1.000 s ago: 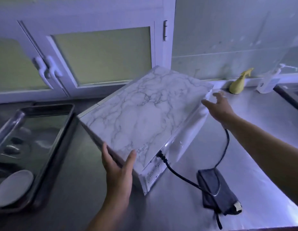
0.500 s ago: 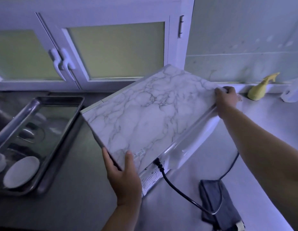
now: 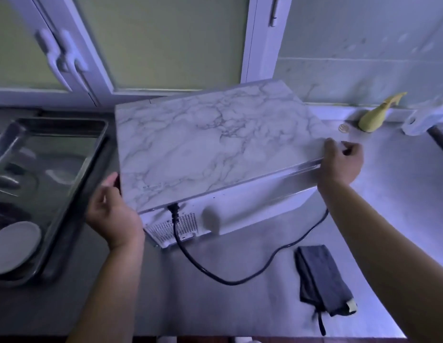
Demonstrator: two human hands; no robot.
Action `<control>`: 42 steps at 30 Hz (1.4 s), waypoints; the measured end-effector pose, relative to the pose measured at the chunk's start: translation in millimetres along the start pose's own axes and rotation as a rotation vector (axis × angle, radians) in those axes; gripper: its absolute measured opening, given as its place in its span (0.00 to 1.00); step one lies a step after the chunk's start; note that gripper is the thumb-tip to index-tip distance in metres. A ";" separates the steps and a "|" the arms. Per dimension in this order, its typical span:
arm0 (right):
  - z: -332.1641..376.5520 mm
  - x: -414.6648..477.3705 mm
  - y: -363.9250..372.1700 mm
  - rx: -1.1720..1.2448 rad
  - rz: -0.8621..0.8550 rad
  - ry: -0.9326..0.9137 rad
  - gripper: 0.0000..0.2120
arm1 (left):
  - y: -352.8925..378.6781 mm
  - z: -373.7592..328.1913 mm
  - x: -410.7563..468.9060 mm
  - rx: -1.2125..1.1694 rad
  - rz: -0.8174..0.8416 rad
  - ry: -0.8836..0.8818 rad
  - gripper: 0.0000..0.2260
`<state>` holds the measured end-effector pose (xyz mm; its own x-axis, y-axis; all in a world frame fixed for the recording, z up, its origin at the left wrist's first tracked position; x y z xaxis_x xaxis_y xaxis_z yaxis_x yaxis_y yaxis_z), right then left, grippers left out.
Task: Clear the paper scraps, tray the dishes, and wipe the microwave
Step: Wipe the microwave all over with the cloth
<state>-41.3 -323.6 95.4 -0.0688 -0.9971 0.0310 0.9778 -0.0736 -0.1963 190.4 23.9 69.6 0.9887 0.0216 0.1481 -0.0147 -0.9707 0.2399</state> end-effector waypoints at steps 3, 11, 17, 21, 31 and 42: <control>-13.2 -32.9 8.1 0.058 -0.100 -0.034 0.12 | -9.8 3.1 52.8 -0.010 -0.054 0.050 0.13; -10.1 -82.2 52.7 0.059 -0.266 0.014 0.17 | 0.2 0.3 143.3 0.069 -0.046 -0.032 0.13; 11.8 -86.2 85.8 0.026 -0.291 0.048 0.20 | 16.9 2.8 182.4 0.311 0.034 -0.082 0.14; 16.9 -84.0 92.0 0.026 -0.213 0.111 0.19 | 20.4 -0.2 193.8 0.514 0.098 -0.125 0.19; -50.4 -117.6 -47.8 0.077 0.292 0.069 0.12 | 24.0 -32.7 40.0 0.478 0.516 0.518 0.07; -151.4 -156.3 -166.7 0.005 0.441 0.506 0.06 | 90.9 104.7 -190.2 1.335 1.593 0.015 0.19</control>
<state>-223.6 -157.9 -25.1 0.2540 -0.8187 -0.5150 0.9365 0.3412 -0.0805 16.6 -93.6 -37.2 0.2233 -0.8276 -0.5150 -0.5634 0.3215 -0.7610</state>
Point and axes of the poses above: each hand's wrist, its own x-axis towards the middle knuckle, its own y-axis out of the palm, z = x × y, the point moved 1 cm from there along x, towards the middle knuckle, and after that the axes turned 11 degrees about z, right-handed, at the moved point
